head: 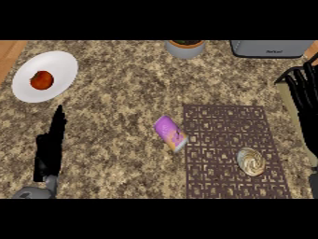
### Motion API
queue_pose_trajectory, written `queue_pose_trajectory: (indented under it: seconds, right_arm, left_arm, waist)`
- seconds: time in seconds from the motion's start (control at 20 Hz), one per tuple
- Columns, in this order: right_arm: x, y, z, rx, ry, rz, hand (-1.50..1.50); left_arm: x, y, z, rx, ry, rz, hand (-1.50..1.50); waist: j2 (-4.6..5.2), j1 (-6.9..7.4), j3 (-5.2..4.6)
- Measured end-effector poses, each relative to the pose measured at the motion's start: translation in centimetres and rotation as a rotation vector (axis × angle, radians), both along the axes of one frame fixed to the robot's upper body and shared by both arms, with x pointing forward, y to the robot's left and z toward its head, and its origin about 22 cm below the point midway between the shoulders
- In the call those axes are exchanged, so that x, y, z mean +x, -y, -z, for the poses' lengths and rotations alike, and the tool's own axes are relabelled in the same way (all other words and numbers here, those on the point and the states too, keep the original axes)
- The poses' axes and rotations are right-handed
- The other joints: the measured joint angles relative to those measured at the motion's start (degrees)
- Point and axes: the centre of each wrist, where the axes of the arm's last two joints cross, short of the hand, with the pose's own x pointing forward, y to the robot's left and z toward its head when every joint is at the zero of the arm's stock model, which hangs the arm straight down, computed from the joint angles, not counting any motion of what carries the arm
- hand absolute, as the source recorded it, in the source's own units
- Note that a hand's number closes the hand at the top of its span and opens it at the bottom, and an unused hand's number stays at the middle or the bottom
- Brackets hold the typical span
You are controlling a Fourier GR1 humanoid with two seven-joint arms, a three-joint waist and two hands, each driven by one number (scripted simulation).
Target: Pick the cupcake from the placemat and place it in the tiered shelf
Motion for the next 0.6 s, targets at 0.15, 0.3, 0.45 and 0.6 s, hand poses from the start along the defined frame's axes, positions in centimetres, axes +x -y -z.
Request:
queue_pose_trajectory:
  seconds: [0.15,0.3,0.45,0.6]
  right_arm:
    - [0.7,1.9,-0.8,-0.061,0.013,0.003,1.50]
    - [1.7,4.5,-1.8,-0.170,0.011,0.018,1.50]
    - [1.4,7.4,-0.7,-0.246,-0.134,0.174,-1.50]
    - [1.6,8.6,1.5,-0.133,-0.208,0.124,-1.50]
  left_arm:
    - [1.3,-0.8,-2.1,-0.018,0.039,0.033,0.00]
    - [3.5,-0.7,-5.4,-0.057,0.108,0.115,0.00]
    - [4.2,-0.3,-6.8,-0.109,0.127,0.181,0.00]
    - [4.9,-0.2,-7.6,-0.145,0.126,0.221,0.00]
  waist:
    - [0.50,-0.28,0.00]
    - [0.91,-0.20,0.02]
    - [1.22,-0.43,-0.11]
    - [1.28,-0.41,0.00]
